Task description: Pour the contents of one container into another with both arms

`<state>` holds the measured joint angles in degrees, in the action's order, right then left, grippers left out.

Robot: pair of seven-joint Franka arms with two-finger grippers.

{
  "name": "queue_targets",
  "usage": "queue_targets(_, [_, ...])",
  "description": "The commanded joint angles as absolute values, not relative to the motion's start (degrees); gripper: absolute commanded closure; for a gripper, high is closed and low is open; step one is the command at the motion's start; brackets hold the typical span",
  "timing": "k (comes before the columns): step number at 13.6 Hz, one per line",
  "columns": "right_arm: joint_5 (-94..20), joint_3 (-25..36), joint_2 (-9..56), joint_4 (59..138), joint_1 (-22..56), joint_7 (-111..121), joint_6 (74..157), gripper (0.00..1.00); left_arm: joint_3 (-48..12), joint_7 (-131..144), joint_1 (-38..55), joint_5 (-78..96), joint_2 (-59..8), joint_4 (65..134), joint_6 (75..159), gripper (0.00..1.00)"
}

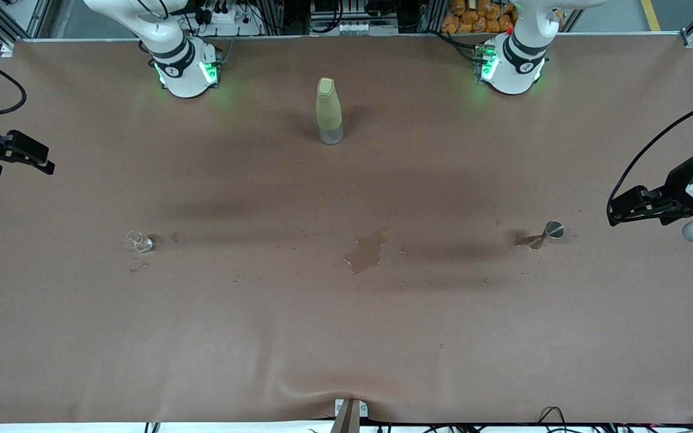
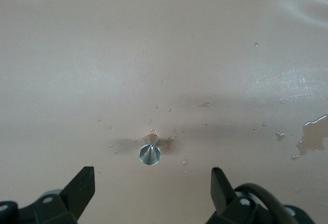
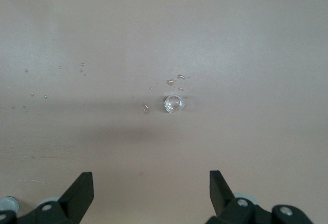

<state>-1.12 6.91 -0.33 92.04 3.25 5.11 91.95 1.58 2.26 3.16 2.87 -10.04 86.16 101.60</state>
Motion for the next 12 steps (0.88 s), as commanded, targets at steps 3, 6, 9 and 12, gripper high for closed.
queue_targets(3, [-0.01,7.21,0.18,90.53,4.13,4.13,90.97,0.0,1.49,2.64,3.25,2.02,-9.14,85.96,100.63,0.0])
queue_targets(6, [0.18,7.21,0.35,90.44,4.13,4.13,91.05,0.0,1.58,2.64,3.25,1.76,-9.14,85.69,100.63,0.0])
queue_targets(9, [0.0,7.21,0.44,90.53,4.22,3.87,90.97,0.0,1.58,2.29,3.08,1.93,-9.14,85.61,100.63,0.0])
queue_targets(12, [0.09,7.12,0.7,90.53,4.74,3.87,90.88,0.0,1.5,2.02,3.16,2.19,-9.05,85.69,100.63,0.0])
